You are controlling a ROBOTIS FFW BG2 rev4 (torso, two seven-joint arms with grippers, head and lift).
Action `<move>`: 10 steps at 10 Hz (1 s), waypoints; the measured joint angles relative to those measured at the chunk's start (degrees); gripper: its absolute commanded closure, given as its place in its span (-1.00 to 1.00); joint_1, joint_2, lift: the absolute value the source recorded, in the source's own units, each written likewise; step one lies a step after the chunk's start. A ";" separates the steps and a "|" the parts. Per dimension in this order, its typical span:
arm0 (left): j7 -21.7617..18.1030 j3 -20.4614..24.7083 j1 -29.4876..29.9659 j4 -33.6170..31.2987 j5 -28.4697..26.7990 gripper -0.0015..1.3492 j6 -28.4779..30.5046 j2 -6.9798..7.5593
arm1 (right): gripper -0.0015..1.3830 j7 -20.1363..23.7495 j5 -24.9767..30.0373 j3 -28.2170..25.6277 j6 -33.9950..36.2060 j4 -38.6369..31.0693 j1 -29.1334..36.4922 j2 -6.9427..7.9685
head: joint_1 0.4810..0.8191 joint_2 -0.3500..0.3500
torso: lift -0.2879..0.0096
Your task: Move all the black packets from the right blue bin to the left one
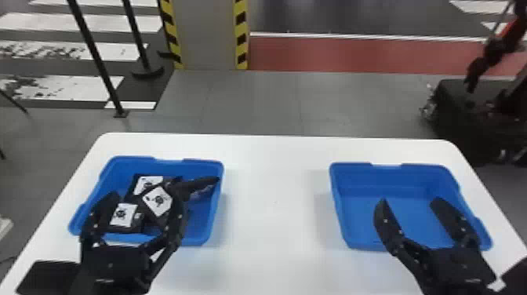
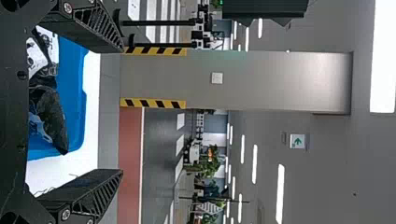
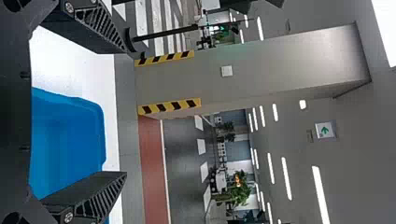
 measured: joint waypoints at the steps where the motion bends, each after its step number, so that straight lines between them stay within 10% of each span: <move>1: 0.00 -0.14 -0.10 0.00 0.01 -0.83 -0.02 0.00 | -0.86 0.00 -0.04 0.00 0.00 0.03 0.09 0.00 | 0.27 0.02 | 0.20; 10: 0.01 -0.47 0.15 0.00 0.96 -0.83 -2.10 0.00 | -0.86 0.04 -0.08 0.00 0.00 -0.10 -0.15 0.00 | 0.27 0.02 | 0.20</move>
